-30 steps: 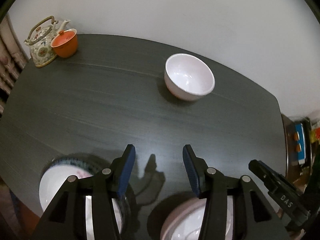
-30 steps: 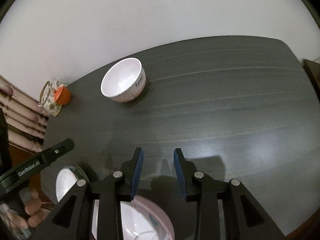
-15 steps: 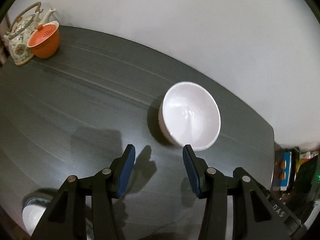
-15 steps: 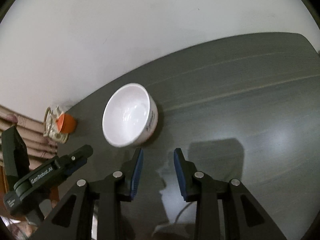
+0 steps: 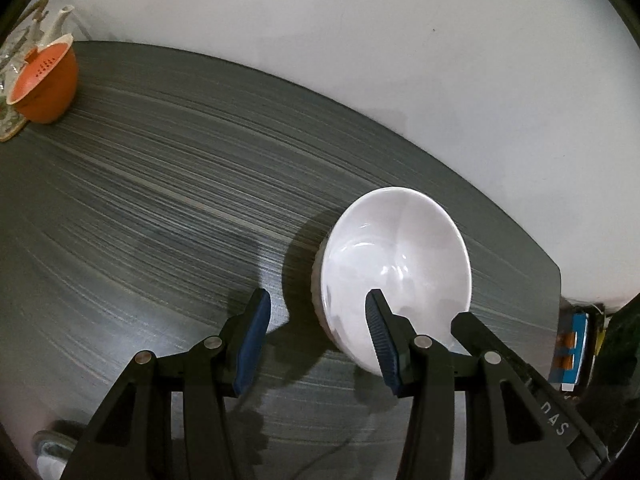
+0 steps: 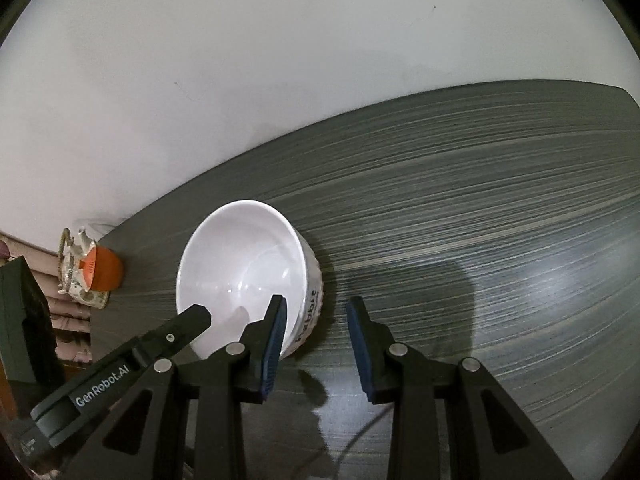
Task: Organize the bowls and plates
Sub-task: 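Move both tools to the small white Rabbit bowl and close on its rim, then lift the small Rabbit bowl with both tools toward the pink bowl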
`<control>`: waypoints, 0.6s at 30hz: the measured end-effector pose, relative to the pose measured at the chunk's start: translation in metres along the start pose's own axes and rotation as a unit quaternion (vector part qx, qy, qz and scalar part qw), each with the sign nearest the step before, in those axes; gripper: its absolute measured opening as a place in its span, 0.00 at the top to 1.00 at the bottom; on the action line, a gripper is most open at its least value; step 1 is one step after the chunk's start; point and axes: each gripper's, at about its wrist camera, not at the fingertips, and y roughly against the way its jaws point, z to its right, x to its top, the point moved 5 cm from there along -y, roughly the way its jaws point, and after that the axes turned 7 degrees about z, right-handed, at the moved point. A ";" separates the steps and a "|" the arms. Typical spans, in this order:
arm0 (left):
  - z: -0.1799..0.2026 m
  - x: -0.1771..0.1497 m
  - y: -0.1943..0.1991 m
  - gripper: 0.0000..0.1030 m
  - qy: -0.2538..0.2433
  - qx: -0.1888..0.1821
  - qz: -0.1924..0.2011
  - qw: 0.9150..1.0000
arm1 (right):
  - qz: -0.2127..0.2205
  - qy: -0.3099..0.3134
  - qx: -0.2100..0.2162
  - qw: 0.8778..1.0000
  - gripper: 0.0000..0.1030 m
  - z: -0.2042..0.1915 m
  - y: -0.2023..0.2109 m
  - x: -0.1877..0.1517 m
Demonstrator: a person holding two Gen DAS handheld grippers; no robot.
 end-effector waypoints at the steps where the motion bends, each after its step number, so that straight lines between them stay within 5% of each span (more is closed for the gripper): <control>1: 0.001 -0.001 -0.002 0.57 -0.002 0.001 -0.003 1.000 | -0.001 0.004 -0.002 1.000 0.69 -0.002 -0.003 -0.001; 10: 0.001 -0.008 -0.022 0.70 0.004 -0.010 -0.022 1.000 | -0.012 0.004 0.005 1.000 0.81 -0.002 -0.015 -0.005; 13: 0.005 -0.008 -0.021 0.82 -0.007 -0.021 -0.023 1.000 | -0.011 0.006 0.004 1.000 0.83 -0.004 -0.015 -0.007; 18: 0.009 -0.014 -0.020 0.82 -0.010 -0.011 -0.023 1.000 | -0.008 0.005 0.004 1.000 0.83 -0.003 -0.006 -0.012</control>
